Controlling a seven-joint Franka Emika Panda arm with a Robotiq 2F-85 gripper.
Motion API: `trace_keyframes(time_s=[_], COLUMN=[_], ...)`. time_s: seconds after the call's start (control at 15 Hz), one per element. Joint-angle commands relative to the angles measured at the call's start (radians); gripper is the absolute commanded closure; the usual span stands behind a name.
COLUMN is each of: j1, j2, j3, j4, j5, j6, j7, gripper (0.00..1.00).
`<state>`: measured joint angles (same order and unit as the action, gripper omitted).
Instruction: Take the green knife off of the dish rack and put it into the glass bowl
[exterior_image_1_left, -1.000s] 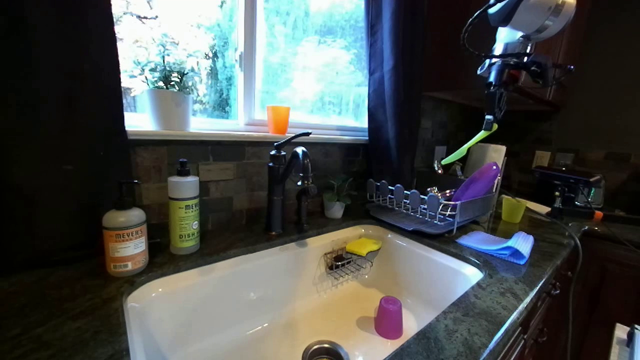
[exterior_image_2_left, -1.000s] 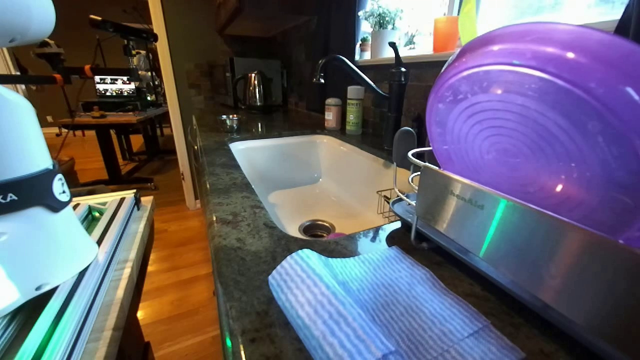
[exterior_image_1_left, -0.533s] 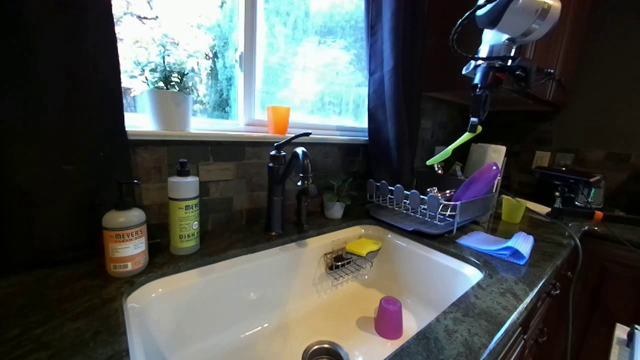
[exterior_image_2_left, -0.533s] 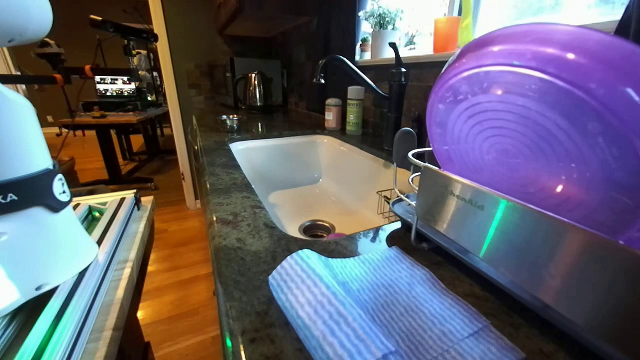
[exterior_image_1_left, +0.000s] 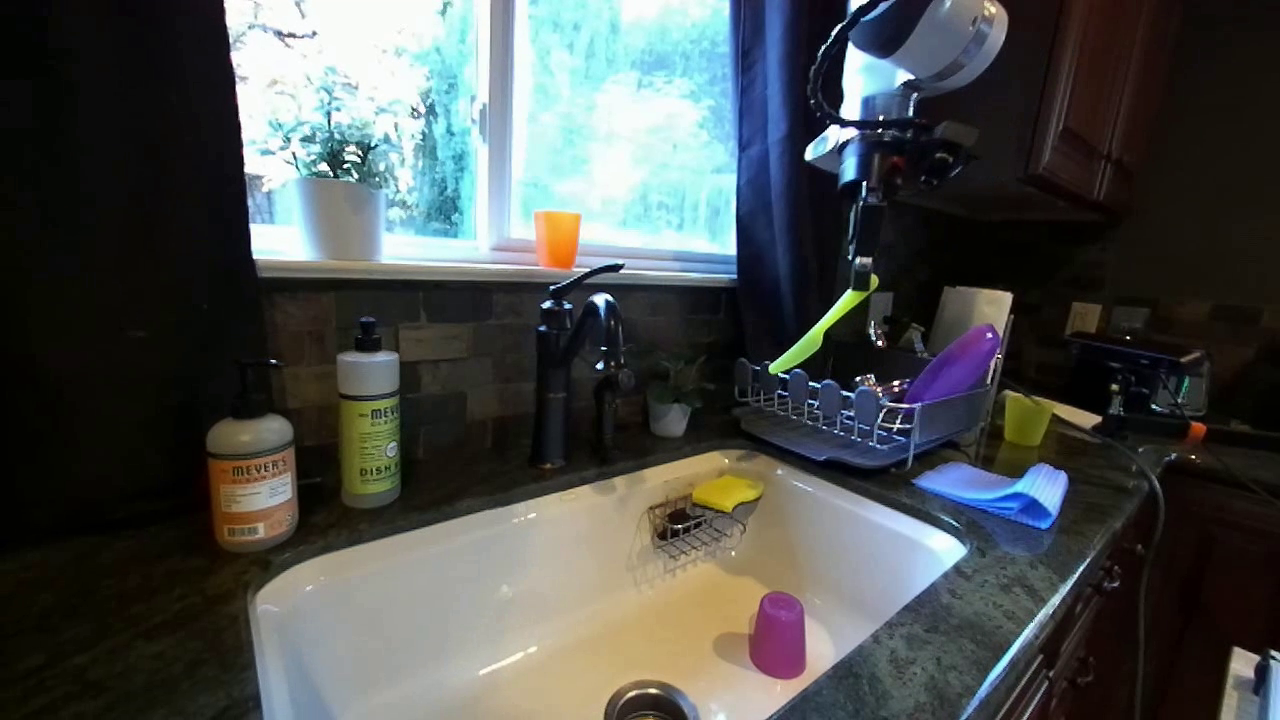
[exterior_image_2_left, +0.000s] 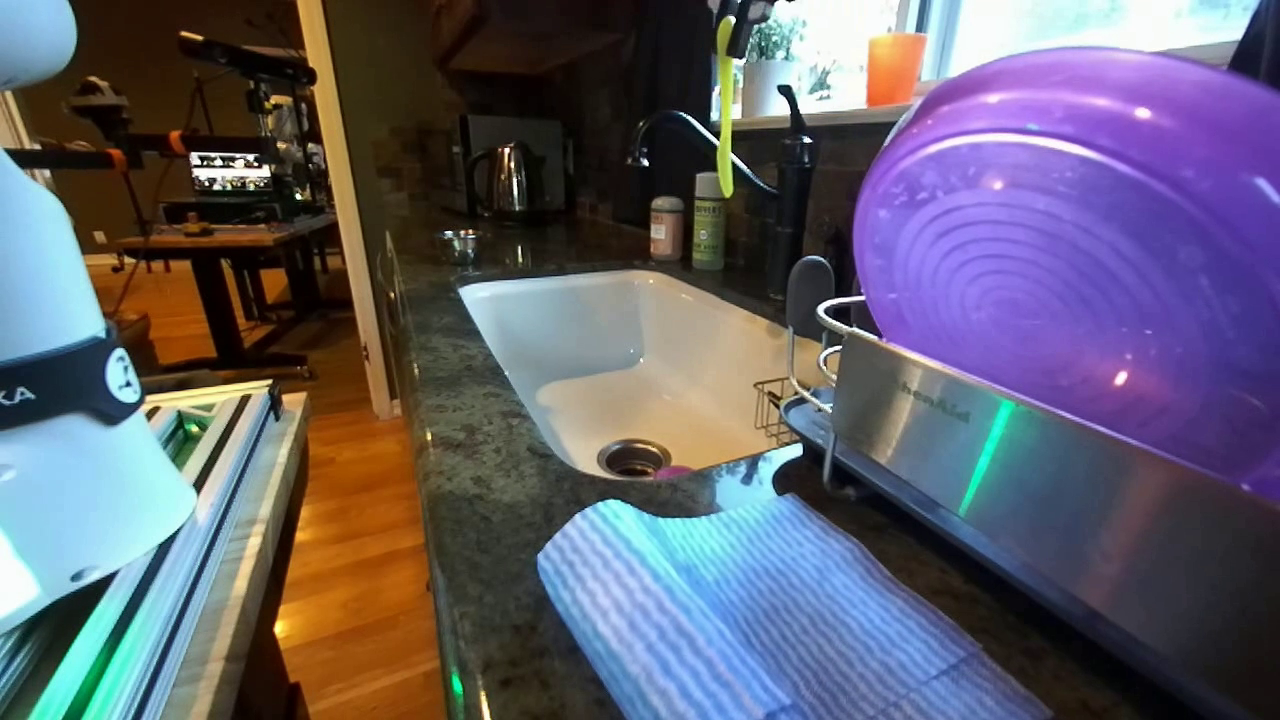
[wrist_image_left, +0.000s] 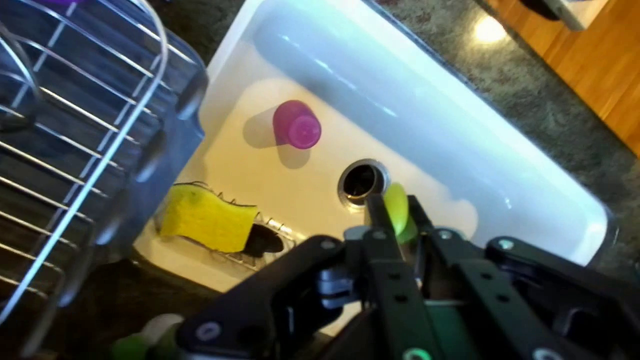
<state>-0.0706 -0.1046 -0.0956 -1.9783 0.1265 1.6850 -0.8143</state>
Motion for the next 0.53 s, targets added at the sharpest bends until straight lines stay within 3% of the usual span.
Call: trace_keyframes(time_s=[0.0,0.27,0.33,0.47], j1=[0.02,0.026,0.022,0.03], j2=[0.006,0.017,0.009,-0.013], j3=[0.012,0.017,0.01,0.015], j4=[-0.003,-0.009,-0.027,-0.049], j5=[-0.008,-0.02,-0.007,-0.003], j6=[-0.006,-0.006,0.026,0.115], j7=[0.001,-0.004,-0.043,-0.098], gripper=[0.89,0.89,0.97,0.97])
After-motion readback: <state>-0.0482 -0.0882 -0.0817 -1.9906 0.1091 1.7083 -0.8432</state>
